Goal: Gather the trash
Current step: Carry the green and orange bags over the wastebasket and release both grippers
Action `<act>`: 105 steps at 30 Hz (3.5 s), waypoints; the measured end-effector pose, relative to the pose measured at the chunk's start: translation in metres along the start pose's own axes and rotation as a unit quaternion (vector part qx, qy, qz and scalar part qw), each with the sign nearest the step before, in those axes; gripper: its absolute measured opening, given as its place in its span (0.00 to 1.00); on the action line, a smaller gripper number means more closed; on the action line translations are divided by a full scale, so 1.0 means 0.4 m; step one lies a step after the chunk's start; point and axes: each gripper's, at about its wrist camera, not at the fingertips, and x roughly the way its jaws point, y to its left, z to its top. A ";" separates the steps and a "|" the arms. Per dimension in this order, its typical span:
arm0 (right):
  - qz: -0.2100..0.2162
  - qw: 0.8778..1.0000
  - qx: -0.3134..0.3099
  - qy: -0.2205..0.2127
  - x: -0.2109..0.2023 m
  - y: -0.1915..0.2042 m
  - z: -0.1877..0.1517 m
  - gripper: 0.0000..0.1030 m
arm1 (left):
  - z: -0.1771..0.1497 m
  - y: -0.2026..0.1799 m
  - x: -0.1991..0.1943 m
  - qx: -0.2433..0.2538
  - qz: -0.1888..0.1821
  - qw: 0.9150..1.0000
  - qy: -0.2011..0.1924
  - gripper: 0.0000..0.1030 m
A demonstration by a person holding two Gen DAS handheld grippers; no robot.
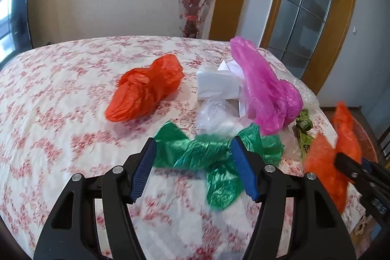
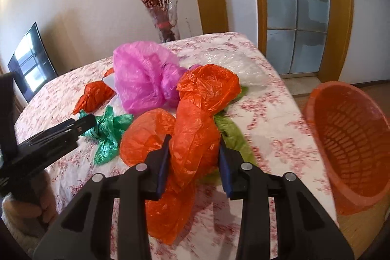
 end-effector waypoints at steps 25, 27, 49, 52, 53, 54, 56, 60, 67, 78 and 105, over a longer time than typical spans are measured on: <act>-0.017 0.999 0.029 0.003 -0.015 -0.061 -0.020 0.34 | 0.006 -0.063 0.092 0.060 -0.051 0.994 0.081 0.77; -0.017 0.999 0.030 0.002 -0.017 -0.061 -0.019 0.34 | 0.003 -0.069 0.090 0.066 -0.052 0.993 0.079 0.66; -0.038 0.997 0.048 -0.041 -0.128 -0.107 -0.016 0.34 | -0.024 -0.043 -0.054 0.025 -0.090 0.995 0.036 0.40; -0.046 0.996 0.052 -0.051 -0.150 -0.125 -0.019 0.34 | -0.015 -0.075 -0.081 0.032 -0.099 0.994 0.024 0.41; -0.049 0.996 0.054 -0.055 -0.158 -0.133 -0.020 0.34 | -0.012 -0.084 -0.088 0.035 -0.103 0.994 0.021 0.41; -0.053 0.995 0.056 -0.058 -0.166 -0.141 -0.021 0.34 | -0.009 -0.095 -0.093 0.038 -0.107 0.993 0.018 0.41; -0.061 0.994 0.060 -0.062 -0.178 -0.156 -0.024 0.34 | -0.005 -0.127 -0.108 0.046 -0.117 0.992 0.010 0.41; -0.080 0.992 0.069 -0.073 -0.199 -0.191 -0.028 0.34 | -0.001 -0.181 -0.120 0.059 -0.132 0.990 -0.001 0.41; -0.109 0.986 0.089 -0.088 -0.230 -0.269 -0.033 0.34 | 0.004 -0.295 -0.117 0.084 -0.162 0.983 -0.009 0.41; -0.150 0.976 0.124 -0.099 -0.260 -0.391 -0.046 0.35 | 0.002 -0.464 -0.073 0.107 -0.207 0.973 -0.002 0.41; -0.207 0.955 0.185 -0.105 -0.224 -0.645 -0.044 0.35 | -0.024 -0.748 0.042 0.138 -0.272 0.952 0.037 0.41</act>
